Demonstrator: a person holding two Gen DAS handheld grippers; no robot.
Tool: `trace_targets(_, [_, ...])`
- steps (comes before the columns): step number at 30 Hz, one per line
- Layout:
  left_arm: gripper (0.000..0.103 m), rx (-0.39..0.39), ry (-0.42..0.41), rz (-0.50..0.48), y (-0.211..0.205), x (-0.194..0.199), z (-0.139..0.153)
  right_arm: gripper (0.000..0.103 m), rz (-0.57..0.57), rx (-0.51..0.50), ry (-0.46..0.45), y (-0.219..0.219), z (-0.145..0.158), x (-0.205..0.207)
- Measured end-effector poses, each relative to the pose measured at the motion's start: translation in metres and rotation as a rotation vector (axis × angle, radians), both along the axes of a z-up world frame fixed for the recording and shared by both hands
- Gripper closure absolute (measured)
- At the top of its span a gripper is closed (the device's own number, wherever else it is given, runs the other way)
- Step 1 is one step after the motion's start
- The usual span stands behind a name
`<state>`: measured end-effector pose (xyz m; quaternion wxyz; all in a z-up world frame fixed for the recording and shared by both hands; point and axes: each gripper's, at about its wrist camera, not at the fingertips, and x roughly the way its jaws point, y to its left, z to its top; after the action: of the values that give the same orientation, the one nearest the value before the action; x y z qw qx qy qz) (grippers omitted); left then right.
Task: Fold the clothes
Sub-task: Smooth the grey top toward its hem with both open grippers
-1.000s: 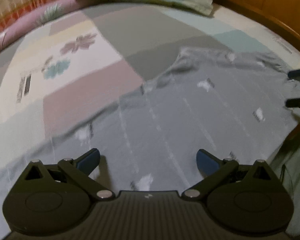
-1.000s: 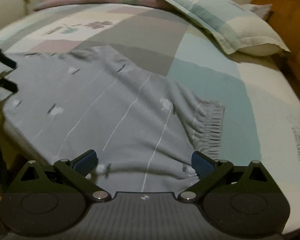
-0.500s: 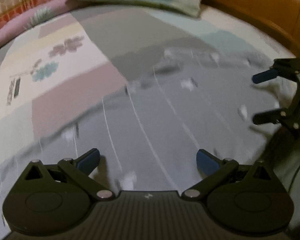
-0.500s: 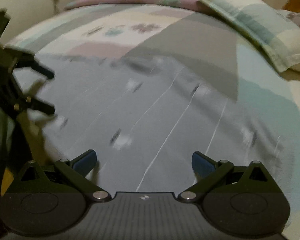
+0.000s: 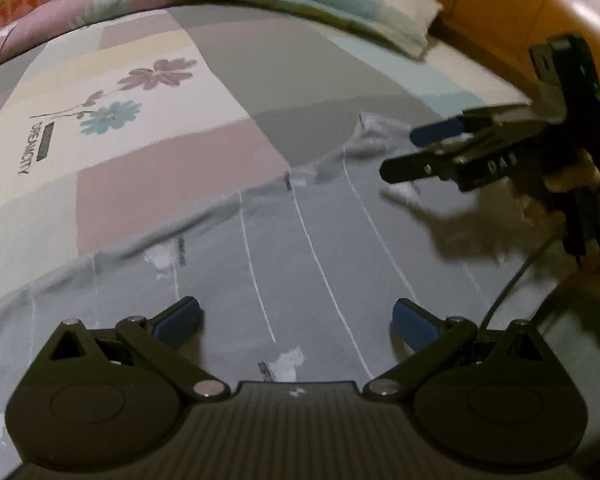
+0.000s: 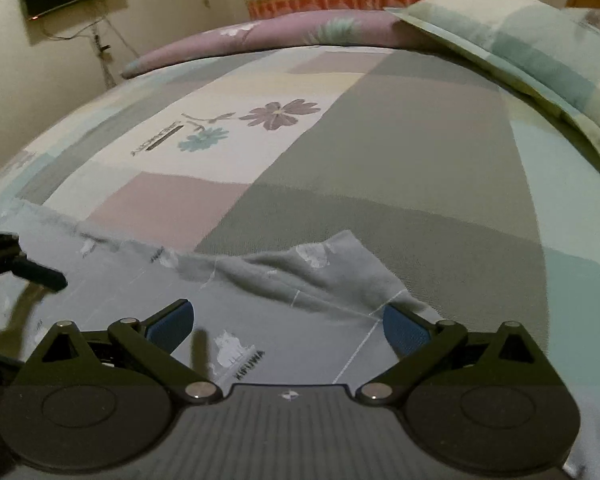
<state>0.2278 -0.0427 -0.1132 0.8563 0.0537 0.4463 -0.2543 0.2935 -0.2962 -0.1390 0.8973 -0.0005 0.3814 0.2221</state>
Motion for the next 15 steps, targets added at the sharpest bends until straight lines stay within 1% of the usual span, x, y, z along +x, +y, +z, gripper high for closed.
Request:
trace_targets(2, [0.001, -0.026, -0.002, 0.007, 0.003, 0.006, 0.002, 0.000, 0.046, -0.009, -0.028, 0.010, 0.007, 0.001])
trace_targets(4, [0.001, -0.036, 0.019, 0.025, 0.005, 0.013, -0.003, 0.000, 0.071, -0.033, -0.023, 0.021, 0.004, 0.009])
trace_targets(5, [0.001, -0.026, 0.040, 0.046, 0.006, 0.017, -0.007, 0.000, 0.066, -0.054, -0.014, 0.027, -0.002, 0.017])
trace_targets(6, [0.001, -0.019, 0.035, 0.052, 0.006, 0.017, -0.009, 0.000, 0.052, -0.077, -0.003, 0.030, -0.009, 0.025])
trace_targets(7, [0.001, -0.012, 0.032, 0.052, 0.005, 0.017, -0.009, 0.000, 0.034, -0.110, -0.024, 0.031, -0.013, 0.028])
trace_targets(9, [0.001, 0.000, 0.026, 0.050, 0.003, 0.016, -0.007, 0.001, -0.017, -0.140, -0.003, 0.029, -0.009, 0.032])
trace_targets(10, [0.001, -0.003, 0.020, 0.049, 0.003, 0.015, -0.004, 0.002, -0.033, -0.118, 0.001, 0.024, -0.005, 0.029])
trace_targets(13, [0.001, -0.011, -0.001, 0.034, 0.000, 0.010, 0.000, 0.000, -0.079, -0.110, -0.038, 0.004, 0.016, -0.004])
trace_targets(15, [0.001, -0.010, -0.004, 0.022, -0.005, 0.006, 0.000, 0.000, -0.121, -0.135, -0.045, -0.014, 0.022, -0.033])
